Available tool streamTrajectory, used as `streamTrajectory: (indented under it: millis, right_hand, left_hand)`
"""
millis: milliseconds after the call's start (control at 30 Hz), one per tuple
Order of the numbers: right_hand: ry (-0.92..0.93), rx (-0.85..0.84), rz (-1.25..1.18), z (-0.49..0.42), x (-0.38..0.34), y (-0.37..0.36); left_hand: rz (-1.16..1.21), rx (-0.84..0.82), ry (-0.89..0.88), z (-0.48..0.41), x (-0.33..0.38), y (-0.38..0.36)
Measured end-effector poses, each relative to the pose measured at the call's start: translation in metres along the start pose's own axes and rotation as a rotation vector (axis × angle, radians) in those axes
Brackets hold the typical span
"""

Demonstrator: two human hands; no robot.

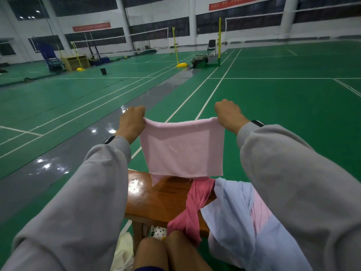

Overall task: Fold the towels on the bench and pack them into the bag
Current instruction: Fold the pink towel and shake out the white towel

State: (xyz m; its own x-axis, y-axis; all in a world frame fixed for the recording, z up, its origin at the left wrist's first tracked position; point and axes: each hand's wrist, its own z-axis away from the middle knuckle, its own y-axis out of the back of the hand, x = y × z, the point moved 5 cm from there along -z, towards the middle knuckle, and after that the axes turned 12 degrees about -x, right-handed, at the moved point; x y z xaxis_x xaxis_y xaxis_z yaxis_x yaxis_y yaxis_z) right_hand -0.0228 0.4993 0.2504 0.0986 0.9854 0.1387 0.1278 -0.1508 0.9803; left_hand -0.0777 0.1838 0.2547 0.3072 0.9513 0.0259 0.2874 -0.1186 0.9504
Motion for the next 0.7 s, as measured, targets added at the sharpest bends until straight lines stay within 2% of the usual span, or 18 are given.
streamTrajectory:
  millis: [167, 367, 567, 700]
  right_hand:
    - [-0.037, -0.005, -0.04, 0.001, 0.005, -0.002]
    - [-0.002, -0.003, -0.153, 0.0, 0.006, -0.003]
    - [-0.032, -0.039, -0.124, -0.004, 0.005, -0.003]
    - [-0.071, -0.045, -0.095, -0.006, 0.007, -0.002]
  left_hand:
    - [0.069, 0.039, -0.066, -0.004, -0.01, -0.013]
    - [-0.034, -0.051, -0.014, -0.009, -0.012, -0.019]
    - [0.071, 0.017, -0.018, -0.01, -0.011, -0.015]
    - [0.189, -0.104, 0.059, -0.011, -0.015, -0.02]
